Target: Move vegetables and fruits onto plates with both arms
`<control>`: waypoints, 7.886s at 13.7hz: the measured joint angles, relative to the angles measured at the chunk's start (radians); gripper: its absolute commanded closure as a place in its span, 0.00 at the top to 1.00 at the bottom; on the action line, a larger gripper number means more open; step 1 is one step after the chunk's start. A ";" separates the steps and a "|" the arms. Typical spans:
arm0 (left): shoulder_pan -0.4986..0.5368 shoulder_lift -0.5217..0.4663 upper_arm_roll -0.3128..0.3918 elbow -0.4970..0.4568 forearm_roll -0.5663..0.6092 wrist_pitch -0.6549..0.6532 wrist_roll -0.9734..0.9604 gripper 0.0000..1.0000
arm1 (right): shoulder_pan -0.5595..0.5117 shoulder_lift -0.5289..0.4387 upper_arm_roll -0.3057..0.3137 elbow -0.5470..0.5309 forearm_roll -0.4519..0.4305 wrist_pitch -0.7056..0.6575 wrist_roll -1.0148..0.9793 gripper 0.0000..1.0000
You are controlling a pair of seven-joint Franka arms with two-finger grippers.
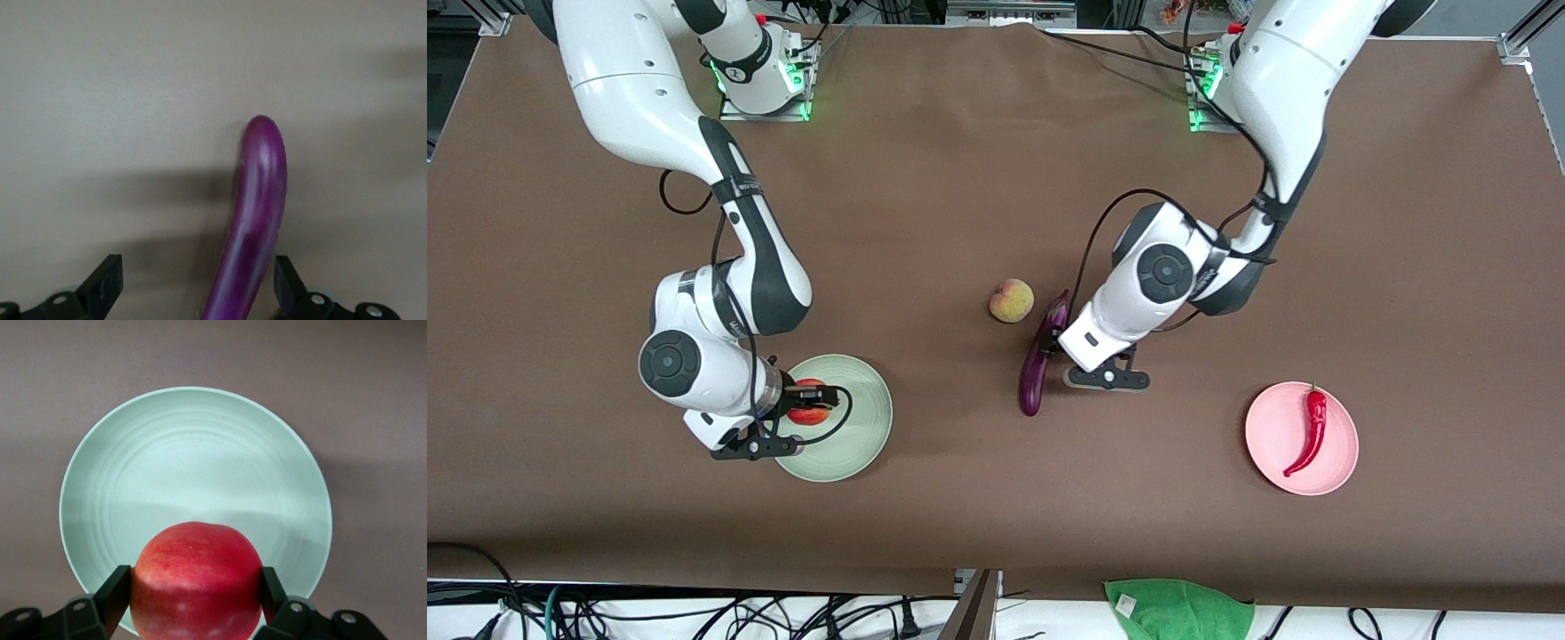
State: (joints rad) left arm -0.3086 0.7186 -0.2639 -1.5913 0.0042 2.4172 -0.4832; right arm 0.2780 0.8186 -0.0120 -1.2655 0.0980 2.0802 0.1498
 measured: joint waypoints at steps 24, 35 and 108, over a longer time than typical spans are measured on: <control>0.079 0.056 0.007 0.104 0.157 -0.024 0.113 0.00 | 0.251 -0.006 0.025 0.020 0.001 0.001 0.548 0.98; 0.514 -0.038 0.013 0.076 0.127 -0.201 0.549 0.00 | 0.455 0.009 0.026 0.010 0.001 0.001 1.142 0.98; 0.487 -0.523 0.104 0.146 -0.001 -0.890 0.461 1.00 | 0.066 -0.777 -0.218 -0.337 -0.072 -0.527 -0.243 0.99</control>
State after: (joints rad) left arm 0.1786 0.1953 -0.1601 -1.4453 0.0032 1.5275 -0.0221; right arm 0.3441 0.0420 -0.2304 -1.6020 0.0261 1.5530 -0.0934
